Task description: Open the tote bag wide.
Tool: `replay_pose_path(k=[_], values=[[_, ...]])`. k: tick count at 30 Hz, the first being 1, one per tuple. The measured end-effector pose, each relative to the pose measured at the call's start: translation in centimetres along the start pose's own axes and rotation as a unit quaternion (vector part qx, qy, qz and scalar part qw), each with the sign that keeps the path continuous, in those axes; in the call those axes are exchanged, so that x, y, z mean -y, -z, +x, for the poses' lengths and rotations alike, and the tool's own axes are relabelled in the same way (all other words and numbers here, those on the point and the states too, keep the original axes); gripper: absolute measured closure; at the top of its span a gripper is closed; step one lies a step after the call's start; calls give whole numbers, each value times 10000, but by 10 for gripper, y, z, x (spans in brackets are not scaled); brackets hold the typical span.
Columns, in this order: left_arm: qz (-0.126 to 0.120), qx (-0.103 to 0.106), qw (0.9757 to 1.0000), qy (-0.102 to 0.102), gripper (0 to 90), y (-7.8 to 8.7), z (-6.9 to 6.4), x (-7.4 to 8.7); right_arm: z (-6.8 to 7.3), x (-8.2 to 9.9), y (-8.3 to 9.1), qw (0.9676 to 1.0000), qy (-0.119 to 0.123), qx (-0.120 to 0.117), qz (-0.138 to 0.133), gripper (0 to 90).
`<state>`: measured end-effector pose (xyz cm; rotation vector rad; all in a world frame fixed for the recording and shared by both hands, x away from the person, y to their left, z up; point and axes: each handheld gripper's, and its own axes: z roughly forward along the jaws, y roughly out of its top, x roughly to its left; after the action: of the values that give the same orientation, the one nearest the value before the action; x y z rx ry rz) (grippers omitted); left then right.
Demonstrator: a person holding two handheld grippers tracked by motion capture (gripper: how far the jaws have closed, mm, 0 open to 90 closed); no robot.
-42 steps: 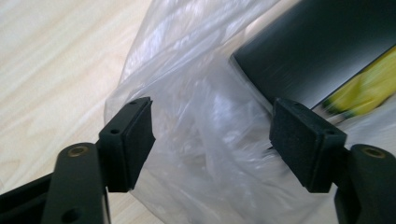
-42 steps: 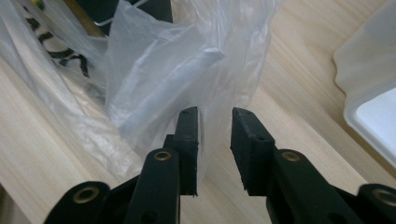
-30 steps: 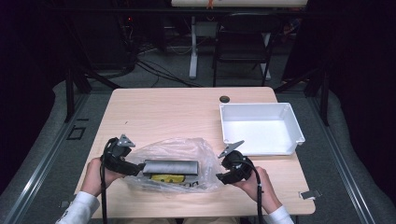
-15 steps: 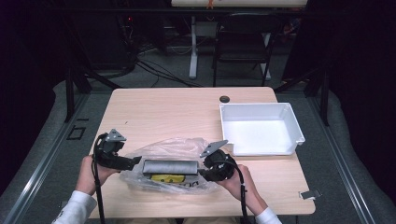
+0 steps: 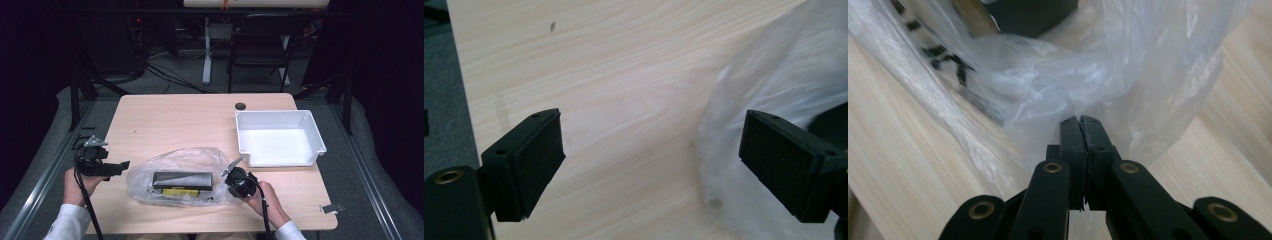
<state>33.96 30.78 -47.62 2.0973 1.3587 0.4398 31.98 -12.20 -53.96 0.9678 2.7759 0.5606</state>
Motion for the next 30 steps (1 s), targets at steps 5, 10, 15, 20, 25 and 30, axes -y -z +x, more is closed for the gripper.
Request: replay_pose_path(k=[5,10,15,20,25,30], values=[[138,-116,9998,-17,104,-7,3,3,-4,1,4,10000,-48,44,-33,782],[9,118,9997,-233,111,0,-8,-3,-1,-7,22,9984,31,-139,-539,632],[-69,303,9990,-332,105,4,-16,-6,2,-10,43,9953,195,-264,-908,440],[-47,283,9991,-314,44,5,-12,-4,2,-14,55,9931,449,-347,-1025,289],[24,183,9995,-256,38,2,-8,-2,2,-21,61,9911,751,-482,-990,238],[102,69,9995,-294,31,-2,-5,1,6,-34,67,9882,1117,-589,-865,184]])
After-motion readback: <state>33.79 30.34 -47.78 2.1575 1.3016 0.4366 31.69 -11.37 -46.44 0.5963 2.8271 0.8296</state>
